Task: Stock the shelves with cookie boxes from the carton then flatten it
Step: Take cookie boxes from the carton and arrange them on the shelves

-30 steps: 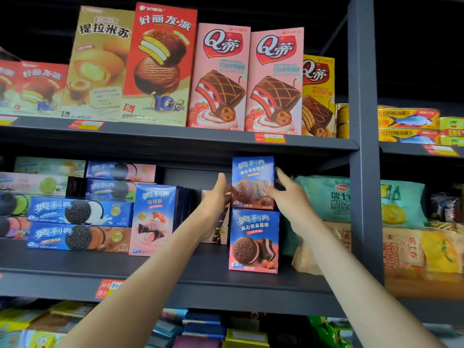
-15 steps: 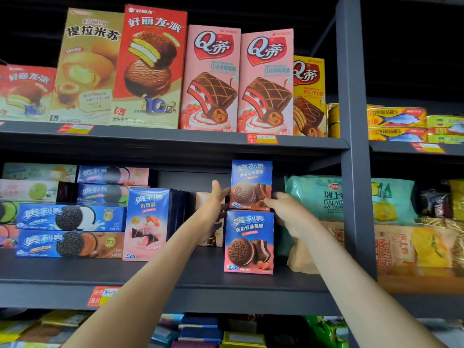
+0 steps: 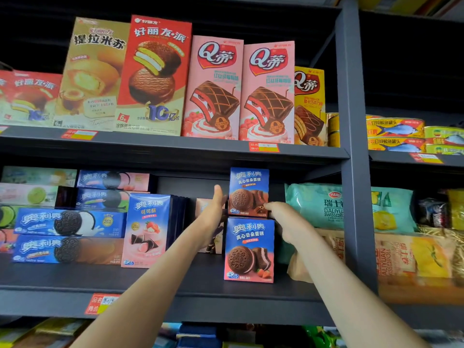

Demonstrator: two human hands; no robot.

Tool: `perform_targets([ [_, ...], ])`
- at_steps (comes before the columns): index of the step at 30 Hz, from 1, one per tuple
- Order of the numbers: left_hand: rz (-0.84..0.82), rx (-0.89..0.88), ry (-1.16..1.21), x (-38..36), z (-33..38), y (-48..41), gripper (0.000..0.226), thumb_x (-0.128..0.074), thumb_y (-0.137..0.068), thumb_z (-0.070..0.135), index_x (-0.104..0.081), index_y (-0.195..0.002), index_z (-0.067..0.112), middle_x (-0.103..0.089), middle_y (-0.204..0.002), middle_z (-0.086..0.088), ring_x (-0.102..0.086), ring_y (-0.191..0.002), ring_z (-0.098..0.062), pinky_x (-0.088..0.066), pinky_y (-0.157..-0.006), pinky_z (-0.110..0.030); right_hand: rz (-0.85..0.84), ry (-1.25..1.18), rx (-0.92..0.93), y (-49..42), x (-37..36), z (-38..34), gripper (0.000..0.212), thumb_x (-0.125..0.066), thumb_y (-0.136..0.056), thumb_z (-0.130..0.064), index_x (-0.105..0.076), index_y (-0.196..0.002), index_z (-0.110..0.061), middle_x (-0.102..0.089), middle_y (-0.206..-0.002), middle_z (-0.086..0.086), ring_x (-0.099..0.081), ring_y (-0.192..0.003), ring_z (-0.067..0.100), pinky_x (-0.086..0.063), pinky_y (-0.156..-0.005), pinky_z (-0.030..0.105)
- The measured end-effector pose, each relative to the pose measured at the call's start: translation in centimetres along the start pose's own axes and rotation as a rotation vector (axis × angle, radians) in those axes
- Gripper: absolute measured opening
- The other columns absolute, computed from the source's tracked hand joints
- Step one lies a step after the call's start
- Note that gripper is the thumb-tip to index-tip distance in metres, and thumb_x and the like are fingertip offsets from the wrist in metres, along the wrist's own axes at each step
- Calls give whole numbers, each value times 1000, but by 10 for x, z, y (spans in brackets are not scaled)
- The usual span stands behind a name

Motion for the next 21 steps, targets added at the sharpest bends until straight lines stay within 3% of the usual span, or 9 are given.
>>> perform_targets([
  [2,-9,-10,-17,-1,0,0,61,-9,-93,65,-47,-128,32,-60,-106,0,-52,-119,-21,-28,-113,-46,-5,-53,-7,1,1,0,24,-49,-96,-23,-55,-76,-11,-64,-71,5,-59,-62,18,-44,-60,29],
  [4,-12,-30,-28,-2,1,3,56,-8,-95,61,-54,-109,31,-65,-97,3,-61,-105,-13,-38,-105,-37,17,-52,-6,3,1,1,24,-48,-97,-26,-55,-80,-10,-64,-71,5,-59,-62,18,-44,-60,28],
  [6,-8,-37,-52,-6,4,11,50,-13,-98,56,-55,-94,30,-69,-72,12,-67,-71,0,-51,-75,-19,51,9,30,7,-1,0,20,-47,-97,-28,-54,-97,-9,-66,-79,7,-61,-62,16,-45,-58,26],
  [7,0,-54,-76,-8,6,14,46,-19,-99,53,-56,-98,26,-69,-70,13,-67,-62,1,-51,-59,-13,84,79,76,10,-2,-1,21,-47,-96,-28,-52,-110,-13,-66,-91,8,-63,-64,15,-45,-57,25],
  [9,41,-96,-116,-10,8,23,40,-35,-99,46,-51,-119,15,-69,-90,4,-66,-65,-4,-47,-46,-11,211,289,213,17,-2,0,38,-45,-95,-25,-44,-132,-17,-59,-123,9,-64,-88,18,-47,-65,25],
  [12,219,-241,-300,-8,9,38,36,-51,-96,32,-44,-127,14,-59,-113,3,-55,-73,0,-42,-50,-7,484,478,506,45,-9,3,41,-44,-96,-19,-42,-137,-12,-50,-134,6,-50,-119,22,-44,-89,33],
  [16,421,-599,-551,-5,0,72,27,-57,-92,19,-52,-119,19,-55,-107,12,-50,-89,1,-35,-66,-8,607,450,841,85,-31,17,20,-54,-90,-11,-55,-110,-11,-56,-105,4,-55,-99,21,-43,-78,27],
  [18,432,-656,-536,2,-11,92,21,-57,-91,15,-53,-108,27,-55,-98,19,-55,-86,1,-40,-69,-11,593,447,922,103,-46,27,16,-57,-88,-7,-56,-103,-11,-56,-99,4,-55,-92,20,-36,-74,19],
  [21,411,-672,-578,19,-29,129,21,-56,-90,11,-50,-99,30,-60,-91,14,-57,-79,0,-45,-71,-16,524,404,1059,131,-66,43,15,-50,-87,-11,-56,-101,-9,-57,-96,5,-51,-91,17,-40,-79,24],
])
Point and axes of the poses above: each hand's wrist, its own y-axis away from the middle knuckle, its own x-axis out of the back of the hand, z = x × y, the point moved 1 cm from there along -y, towards the middle knuckle
